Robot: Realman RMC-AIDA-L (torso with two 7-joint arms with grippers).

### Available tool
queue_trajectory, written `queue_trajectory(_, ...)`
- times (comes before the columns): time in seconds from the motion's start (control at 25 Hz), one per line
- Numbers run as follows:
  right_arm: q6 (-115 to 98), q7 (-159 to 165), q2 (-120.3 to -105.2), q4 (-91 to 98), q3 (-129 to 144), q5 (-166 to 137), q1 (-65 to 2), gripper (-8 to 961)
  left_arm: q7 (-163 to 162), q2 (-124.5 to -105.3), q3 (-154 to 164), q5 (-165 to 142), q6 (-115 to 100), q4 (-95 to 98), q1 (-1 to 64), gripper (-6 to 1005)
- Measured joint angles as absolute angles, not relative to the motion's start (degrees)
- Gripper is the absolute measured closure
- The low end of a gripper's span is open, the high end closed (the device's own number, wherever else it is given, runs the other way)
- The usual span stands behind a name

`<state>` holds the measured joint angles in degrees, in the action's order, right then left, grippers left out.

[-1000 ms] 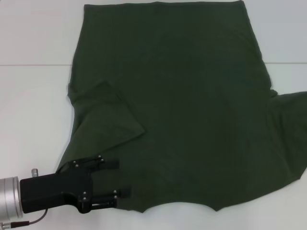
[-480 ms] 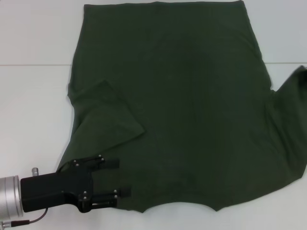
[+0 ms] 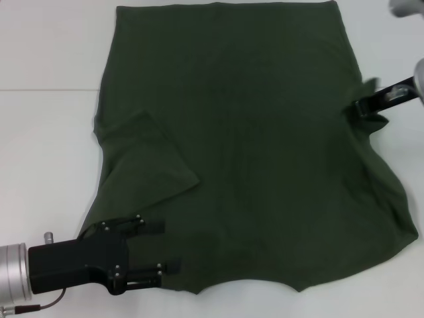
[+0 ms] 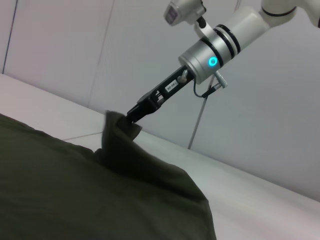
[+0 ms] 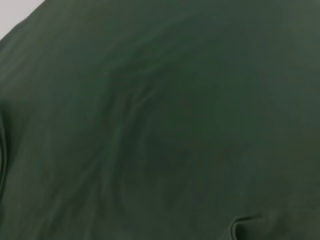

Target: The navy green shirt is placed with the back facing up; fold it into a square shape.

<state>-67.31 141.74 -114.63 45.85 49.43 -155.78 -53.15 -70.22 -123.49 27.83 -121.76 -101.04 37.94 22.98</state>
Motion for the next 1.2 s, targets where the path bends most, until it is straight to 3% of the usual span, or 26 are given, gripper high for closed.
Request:
queue_trajectory(0.32,-67.7,142.9,-116.33,45.3,53.8,-155.4,-54.0,937,-70.2,-123.61,27.9,-121.8,-101.2,37.9,22.6,176)
queue_trajectory(0.48,-69.5,142.3,-116.41,45.7,52.9,-152.1,-53.4,822,-70.2,-123.71,27.8,-121.8,-101.2,37.7,22.6,176)
queue_trajectory(0.68,-71.4,139.2,-114.78,46.0,50.4,-142.7,-49.8,648,-73.0,-123.77,27.4,-121.4,-101.2,37.5,22.6,176)
queue_trajectory(0.92,-79.9,116.7,-114.02,46.0,43.3,-124.9,-39.8,376,-90.1,-122.34,25.0,-121.4,-101.9,38.1,24.0,175)
queue_trajectory(1.04,-83.8,101.8,-115.31,45.8,42.5,-117.1,-32.9,248,-98.5,-121.22,22.1,-121.9,-103.4,39.1,24.3,175)
queue_trajectory(1.2,-87.6,82.8,-118.33,45.4,42.1,-110.3,-24.8,93,-110.9,-119.84,18.3,-126.0,-103.5,42.4,24.2,175)
